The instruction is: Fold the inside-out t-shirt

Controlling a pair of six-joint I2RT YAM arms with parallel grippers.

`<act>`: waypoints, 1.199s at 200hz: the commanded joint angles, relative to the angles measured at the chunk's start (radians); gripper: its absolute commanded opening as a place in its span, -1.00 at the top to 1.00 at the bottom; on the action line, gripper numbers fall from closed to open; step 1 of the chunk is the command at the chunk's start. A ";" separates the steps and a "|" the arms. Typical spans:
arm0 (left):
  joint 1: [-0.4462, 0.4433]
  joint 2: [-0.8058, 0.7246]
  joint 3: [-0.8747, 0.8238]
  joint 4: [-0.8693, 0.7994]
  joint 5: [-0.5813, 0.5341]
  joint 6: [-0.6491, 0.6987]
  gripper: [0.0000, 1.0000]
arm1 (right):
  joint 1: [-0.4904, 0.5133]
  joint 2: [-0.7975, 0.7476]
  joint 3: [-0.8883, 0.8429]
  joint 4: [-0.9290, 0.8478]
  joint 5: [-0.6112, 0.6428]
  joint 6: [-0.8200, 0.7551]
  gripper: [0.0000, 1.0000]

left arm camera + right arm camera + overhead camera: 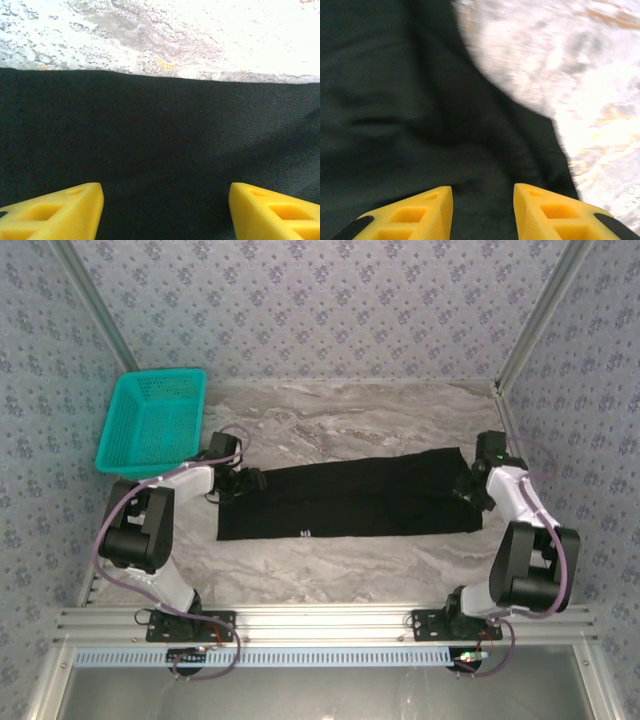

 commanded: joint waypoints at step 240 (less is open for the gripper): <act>-0.043 -0.147 -0.054 0.132 0.222 -0.047 -0.64 | -0.094 0.268 0.198 0.026 -0.161 -0.392 -0.86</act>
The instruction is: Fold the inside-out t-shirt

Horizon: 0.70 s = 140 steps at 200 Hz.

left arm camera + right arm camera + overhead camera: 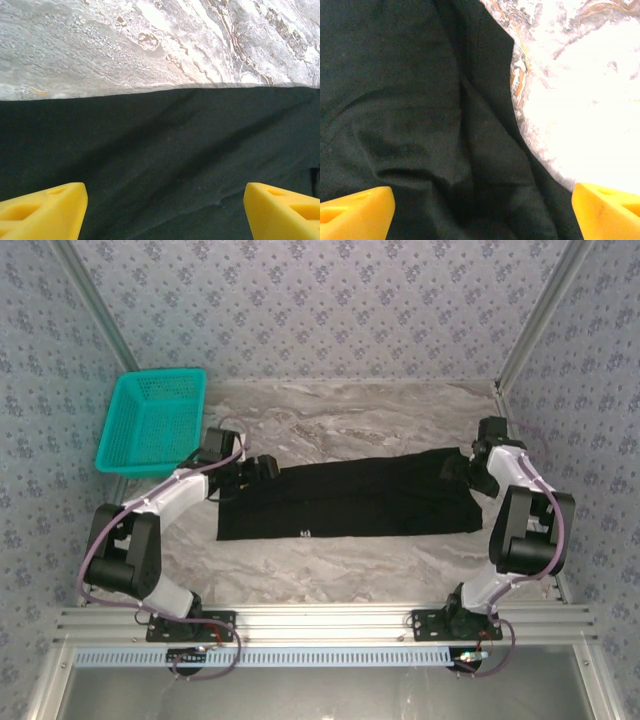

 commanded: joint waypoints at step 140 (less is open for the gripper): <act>-0.012 0.038 -0.025 0.058 0.085 -0.013 -0.63 | -0.124 0.204 0.107 -0.091 -0.297 -0.445 -0.89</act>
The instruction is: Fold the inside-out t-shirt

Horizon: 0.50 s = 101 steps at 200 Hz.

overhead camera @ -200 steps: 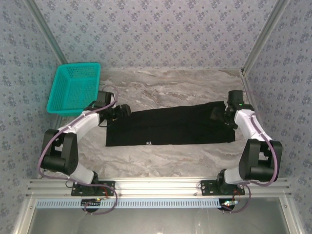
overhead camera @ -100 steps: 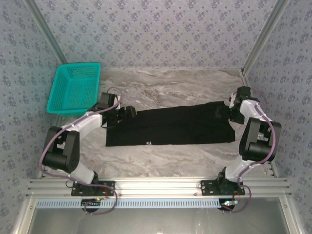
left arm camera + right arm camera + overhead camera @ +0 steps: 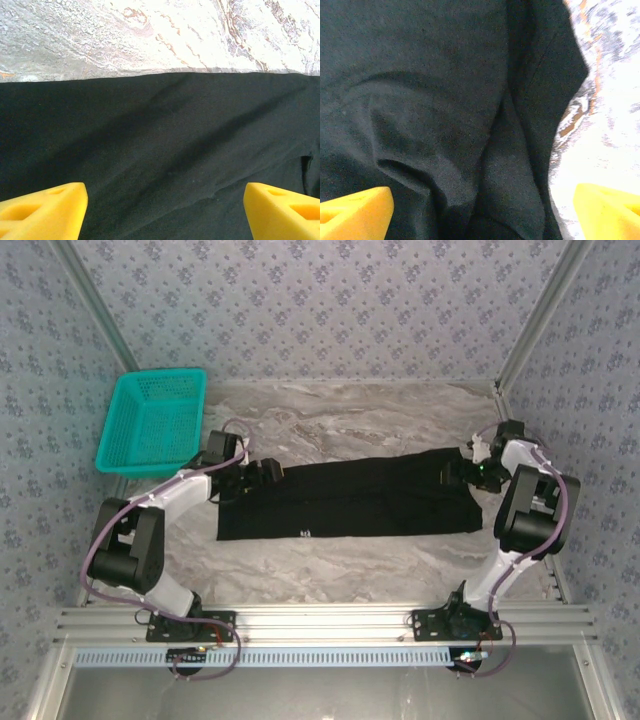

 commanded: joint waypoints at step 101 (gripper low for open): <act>-0.006 0.006 -0.012 0.027 0.017 -0.001 -0.63 | 0.104 0.069 0.015 -0.082 0.005 -0.050 -0.61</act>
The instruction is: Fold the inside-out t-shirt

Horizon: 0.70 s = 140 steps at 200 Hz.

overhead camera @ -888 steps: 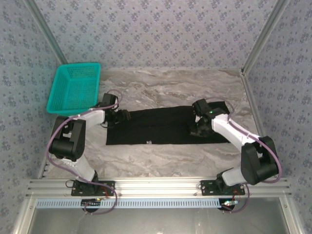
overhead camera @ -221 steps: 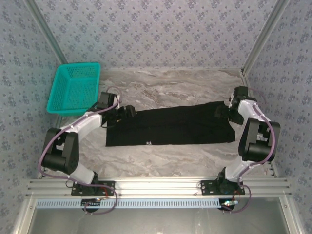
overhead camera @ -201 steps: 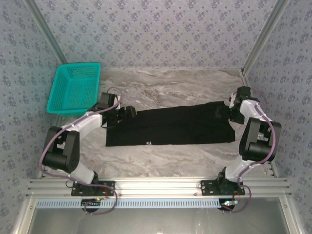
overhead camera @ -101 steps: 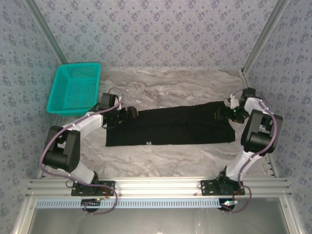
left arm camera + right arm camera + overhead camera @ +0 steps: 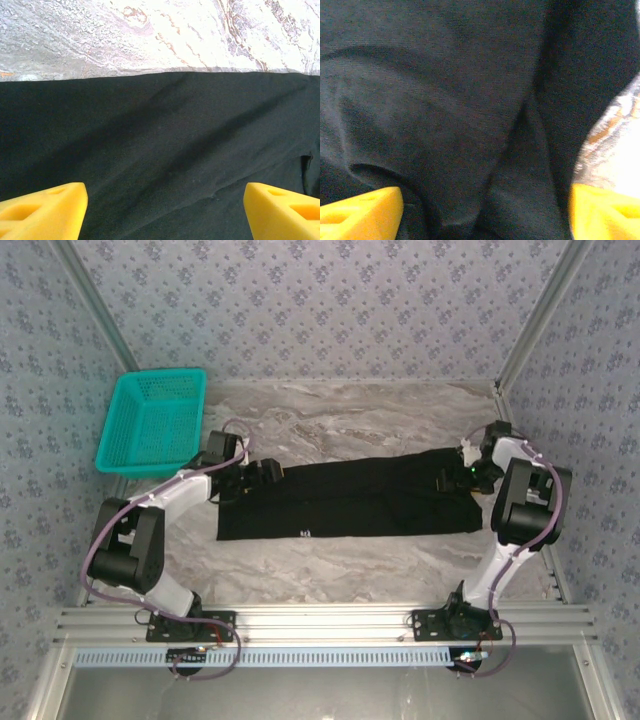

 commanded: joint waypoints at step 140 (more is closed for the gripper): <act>-0.006 -0.009 -0.014 0.001 -0.008 0.007 -0.63 | 0.133 0.031 -0.051 -0.019 0.026 -0.004 0.45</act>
